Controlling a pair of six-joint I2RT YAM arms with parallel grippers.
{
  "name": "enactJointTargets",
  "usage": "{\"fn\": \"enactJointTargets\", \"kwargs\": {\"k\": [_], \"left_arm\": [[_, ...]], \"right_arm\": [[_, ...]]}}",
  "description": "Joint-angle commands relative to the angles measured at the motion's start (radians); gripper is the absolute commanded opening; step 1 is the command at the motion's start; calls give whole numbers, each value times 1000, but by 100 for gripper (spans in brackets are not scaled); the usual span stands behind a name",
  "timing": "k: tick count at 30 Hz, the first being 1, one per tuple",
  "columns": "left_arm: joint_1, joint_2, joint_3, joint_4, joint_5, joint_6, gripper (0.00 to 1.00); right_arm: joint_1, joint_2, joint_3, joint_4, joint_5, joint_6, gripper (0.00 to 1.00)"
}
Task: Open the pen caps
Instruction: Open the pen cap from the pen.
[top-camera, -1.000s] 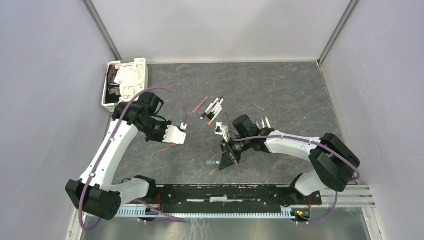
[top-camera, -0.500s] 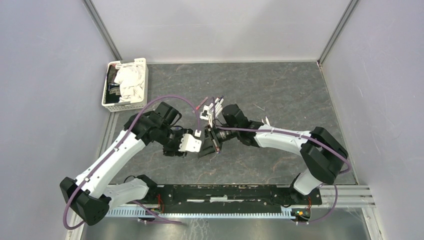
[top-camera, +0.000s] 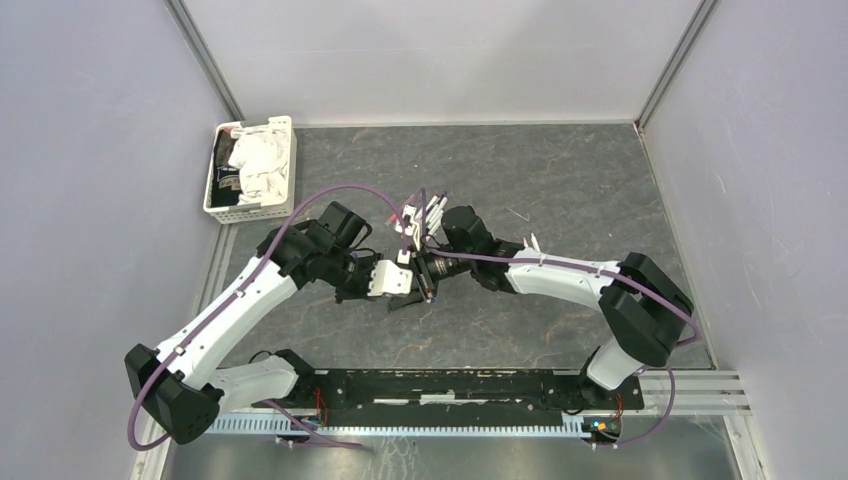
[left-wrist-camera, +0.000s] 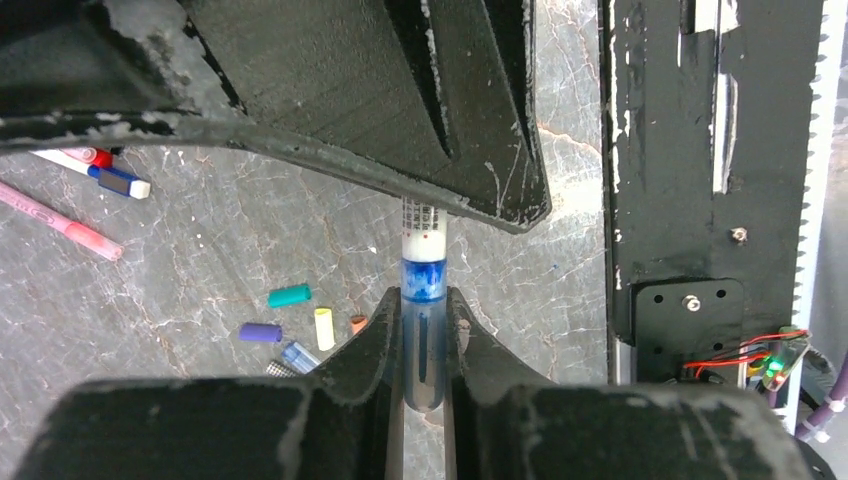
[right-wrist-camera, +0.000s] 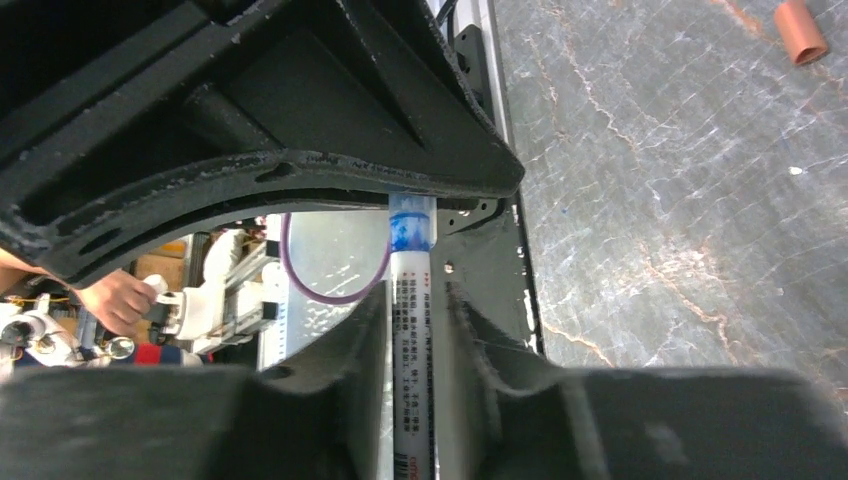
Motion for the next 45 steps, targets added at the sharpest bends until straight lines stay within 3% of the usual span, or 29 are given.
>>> {"fn": "enactJointTargets", "kwargs": {"k": [1, 4, 6, 10, 11, 13, 15, 19, 21, 23, 28, 29, 33, 35, 39, 42, 45], "left_arm": [[-7, -12, 7, 33, 33, -104, 2], [-7, -12, 2, 30, 50, -138, 2], [-7, -11, 0, 26, 58, -144, 2], [-7, 0, 11, 13, 68, -143, 2], [-7, 7, 17, 7, 71, -143, 5], [-7, 16, 30, 0, 80, -142, 27], [-7, 12, 36, -1, 78, -126, 38], [-7, -12, 27, 14, 54, -89, 46], [-7, -5, 32, 6, 53, -81, 45], [-7, 14, 37, -11, 48, -67, 38], [-7, 16, 4, -21, -14, -23, 5], [-7, 14, -9, -21, -41, -9, 3], [-7, 14, -16, -33, -98, 32, 2], [-7, 16, -3, -45, -69, 40, 2], [-7, 54, 52, -47, -15, -4, 2], [-7, 62, 78, -56, -4, -14, 2], [-7, 51, 81, -56, -7, -15, 2]], "right_arm": [[7, -44, -7, -8, 60, -73, 38], [8, -69, -73, 75, 61, -43, 39], [7, -72, -90, 101, 54, -27, 33], [9, -57, -52, 98, 37, -31, 10], [8, -49, -34, 93, 32, -31, 2], [8, -32, -5, 96, 14, -17, 0], [7, -17, 13, 109, -4, 5, 0], [8, 9, 29, 142, -36, 50, 0], [8, 16, 34, 151, -41, 60, 0], [7, 18, 38, 151, -44, 59, 0], [2, 22, 44, 132, -54, 58, 0], [2, 23, 49, 115, -53, 49, 0], [-5, 21, 64, 3, -45, -23, 0], [3, 33, 82, -10, -31, -26, 22], [35, 75, 152, 4, -26, -13, 33], [50, 97, 168, 42, -34, 18, 32], [52, 106, 163, 81, -37, 48, 25]]}}
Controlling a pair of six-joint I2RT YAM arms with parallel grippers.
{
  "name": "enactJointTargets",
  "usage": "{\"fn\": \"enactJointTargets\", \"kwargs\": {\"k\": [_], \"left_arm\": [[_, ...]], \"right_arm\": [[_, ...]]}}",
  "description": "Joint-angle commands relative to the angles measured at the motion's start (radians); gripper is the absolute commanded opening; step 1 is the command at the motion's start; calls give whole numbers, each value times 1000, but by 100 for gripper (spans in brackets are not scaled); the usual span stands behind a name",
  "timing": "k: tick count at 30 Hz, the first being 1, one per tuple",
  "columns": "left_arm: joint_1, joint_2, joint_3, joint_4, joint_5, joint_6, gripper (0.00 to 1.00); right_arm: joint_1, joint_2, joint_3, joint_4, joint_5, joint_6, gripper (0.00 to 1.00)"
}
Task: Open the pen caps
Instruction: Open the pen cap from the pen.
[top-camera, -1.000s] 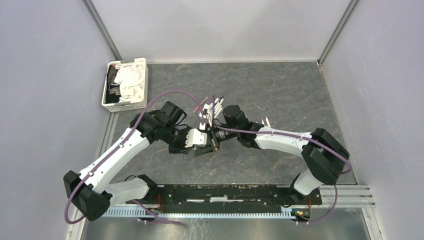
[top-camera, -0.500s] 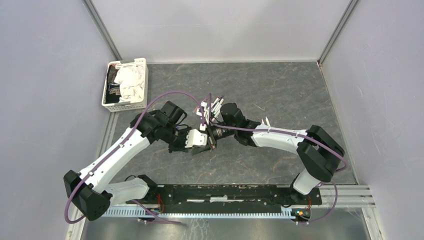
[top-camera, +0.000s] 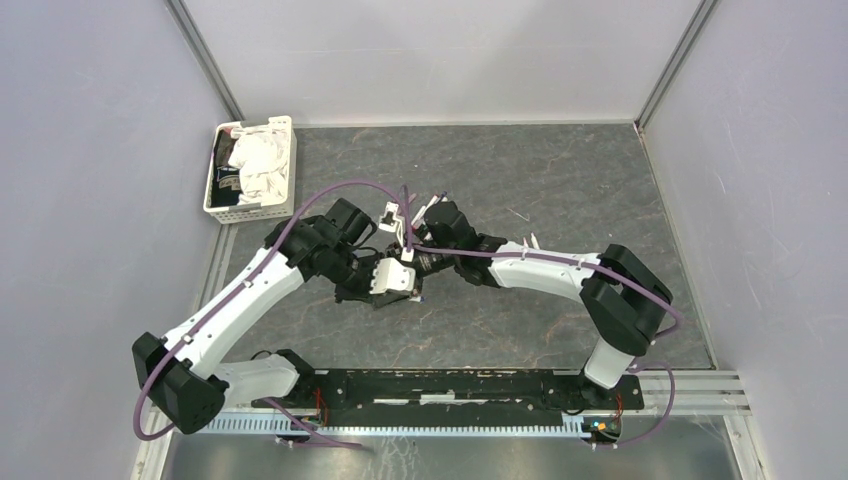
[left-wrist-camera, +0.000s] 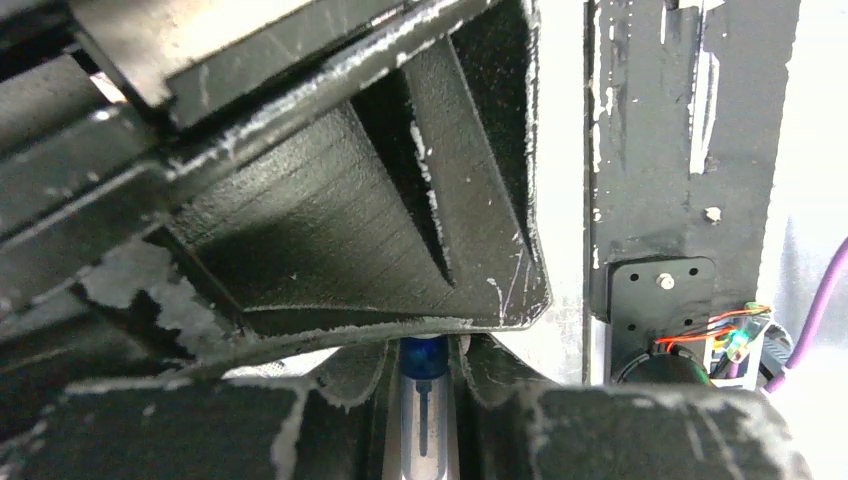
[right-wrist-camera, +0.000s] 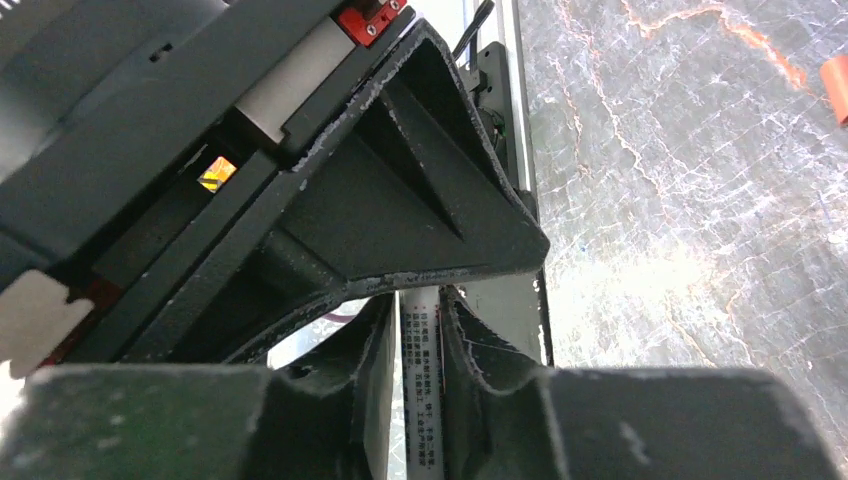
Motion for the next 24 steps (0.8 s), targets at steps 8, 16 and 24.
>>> {"fn": "enactJointTargets", "kwargs": {"k": [8, 16, 24], "left_arm": [[1, -37, 18, -4, 3, 35, 2], [421, -75, 55, -256, -233, 589, 2], [568, -59, 123, -263, -78, 743, 2]], "right_arm": [[8, 29, 2, 178, -38, 107, 0], [-81, -220, -304, -223, -23, -277, 0], [-112, -385, -486, -286, -35, -332, 0]]}}
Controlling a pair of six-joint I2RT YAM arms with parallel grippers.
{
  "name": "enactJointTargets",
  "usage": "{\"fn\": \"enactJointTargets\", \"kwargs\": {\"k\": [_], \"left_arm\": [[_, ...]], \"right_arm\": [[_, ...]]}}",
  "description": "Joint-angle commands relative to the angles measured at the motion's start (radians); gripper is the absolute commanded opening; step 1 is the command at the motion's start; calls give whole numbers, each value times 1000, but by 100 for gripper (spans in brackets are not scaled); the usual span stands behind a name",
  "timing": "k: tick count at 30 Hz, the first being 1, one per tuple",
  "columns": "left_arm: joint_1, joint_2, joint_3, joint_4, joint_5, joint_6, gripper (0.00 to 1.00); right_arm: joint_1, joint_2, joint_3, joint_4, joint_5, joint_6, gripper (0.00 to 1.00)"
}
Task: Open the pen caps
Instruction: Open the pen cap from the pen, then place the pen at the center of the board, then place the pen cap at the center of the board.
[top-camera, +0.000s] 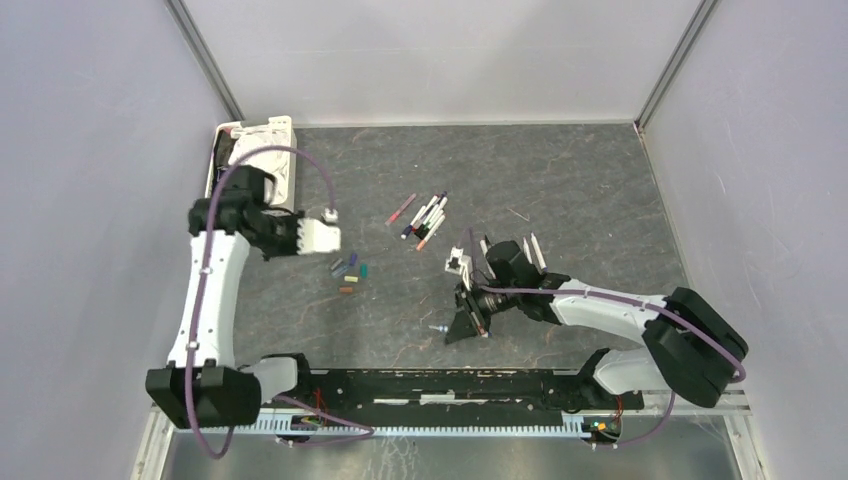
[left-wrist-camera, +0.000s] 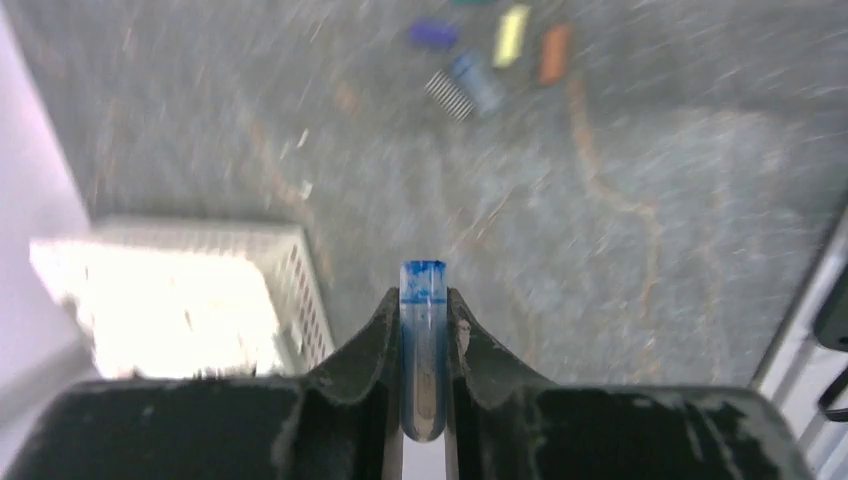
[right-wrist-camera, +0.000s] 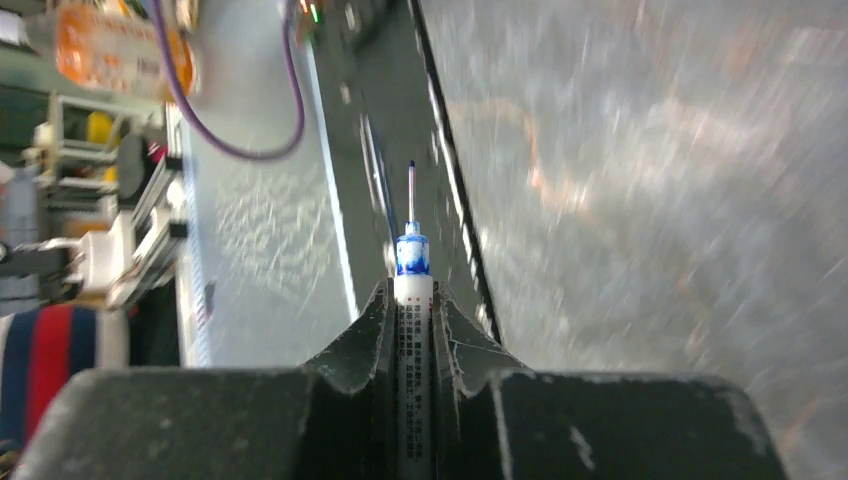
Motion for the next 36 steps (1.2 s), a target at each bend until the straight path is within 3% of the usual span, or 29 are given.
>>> {"fn": "enactJointTargets", "kwargs": {"k": [1, 3, 5, 12, 16, 20, 26, 36], "left_arm": [[-248, -115, -85, -156, -53, 86, 2], [-365, -108, -89, -126, -7, -51, 2], [-406, -73, -80, -99, 37, -134, 2], [-413, -4, -136, 123, 87, -338, 3], [-413, 43, -211, 275, 102, -442, 8], [-413, 139, -274, 471, 52, -553, 11], [-413, 310, -307, 672, -62, -652, 14], [-412, 446, -343, 801, -182, -737, 32]], "right_arm": [[12, 14, 38, -187, -87, -75, 0], [11, 18, 69, -188, -87, -81, 0], [11, 26, 102, -199, -68, -93, 0], [-26, -4, 204, -329, 138, -203, 0], [-81, -79, 173, -309, 347, -158, 0], [-93, -167, 116, -285, 649, -120, 0], [-111, -237, 53, -254, 983, -67, 0], [-195, -164, 16, -142, 1099, -76, 1]]}}
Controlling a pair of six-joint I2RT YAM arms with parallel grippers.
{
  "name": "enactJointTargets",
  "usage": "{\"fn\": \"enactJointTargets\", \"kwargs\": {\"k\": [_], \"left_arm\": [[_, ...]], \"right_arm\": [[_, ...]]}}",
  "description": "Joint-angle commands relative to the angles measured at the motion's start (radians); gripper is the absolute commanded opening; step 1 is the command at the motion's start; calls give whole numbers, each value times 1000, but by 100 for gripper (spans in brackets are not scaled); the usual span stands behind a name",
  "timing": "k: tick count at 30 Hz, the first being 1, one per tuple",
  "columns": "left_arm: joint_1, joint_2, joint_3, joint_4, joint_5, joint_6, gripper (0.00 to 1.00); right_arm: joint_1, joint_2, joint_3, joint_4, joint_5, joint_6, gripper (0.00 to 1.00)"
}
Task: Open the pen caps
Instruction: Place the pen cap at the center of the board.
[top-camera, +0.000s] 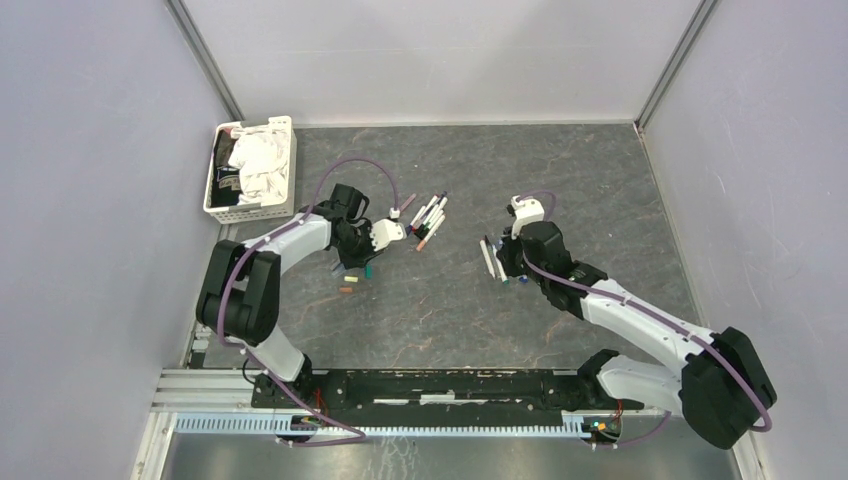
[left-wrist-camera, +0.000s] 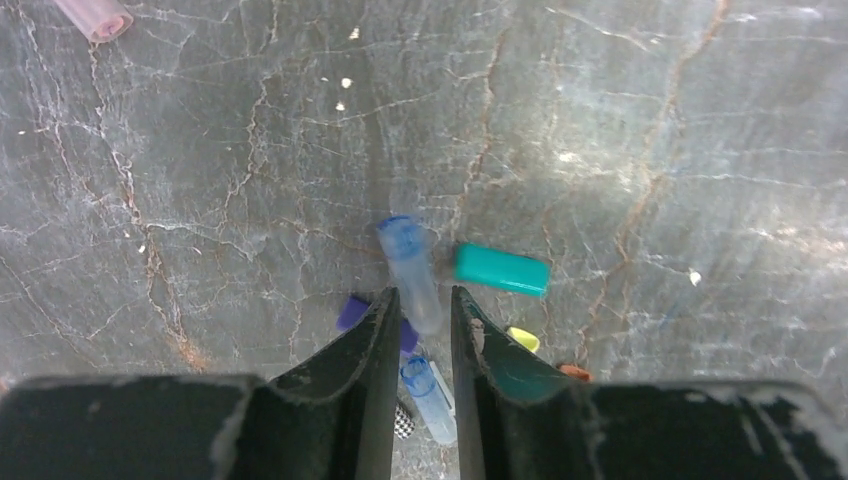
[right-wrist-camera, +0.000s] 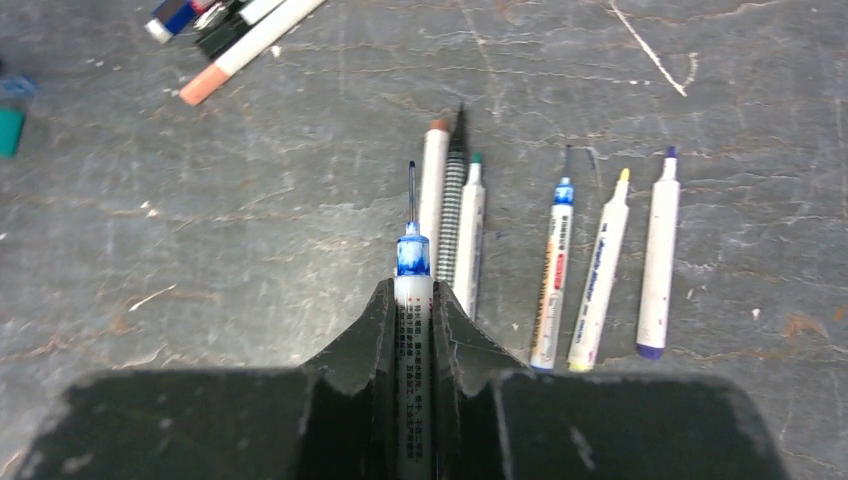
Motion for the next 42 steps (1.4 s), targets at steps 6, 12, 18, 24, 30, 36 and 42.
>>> {"fn": "enactJointTargets", "kwargs": {"k": [6, 12, 18, 24, 30, 36, 42], "left_arm": [[-3, 15, -24, 73, -77, -93, 37], [5, -77, 60, -18, -30, -159, 42], [28, -167, 305, -241, 0, -297, 50], [54, -262, 447, -317, -44, -350, 83], [98, -372, 453, -301, -49, -348, 100], [136, -400, 478, -318, -7, -386, 100], [192, -379, 511, -353, 35, -430, 100]], "right_arm": [[-69, 140, -15, 210, 71, -32, 0], [-108, 275, 23, 268, 26, -57, 2], [-129, 371, 41, 293, 1, -44, 15], [-135, 415, 60, 298, -28, -24, 27], [-139, 422, 73, 278, -32, -16, 27], [-140, 350, 75, 259, -13, 5, 27], [-137, 311, 149, 255, -40, -1, 35]]}}
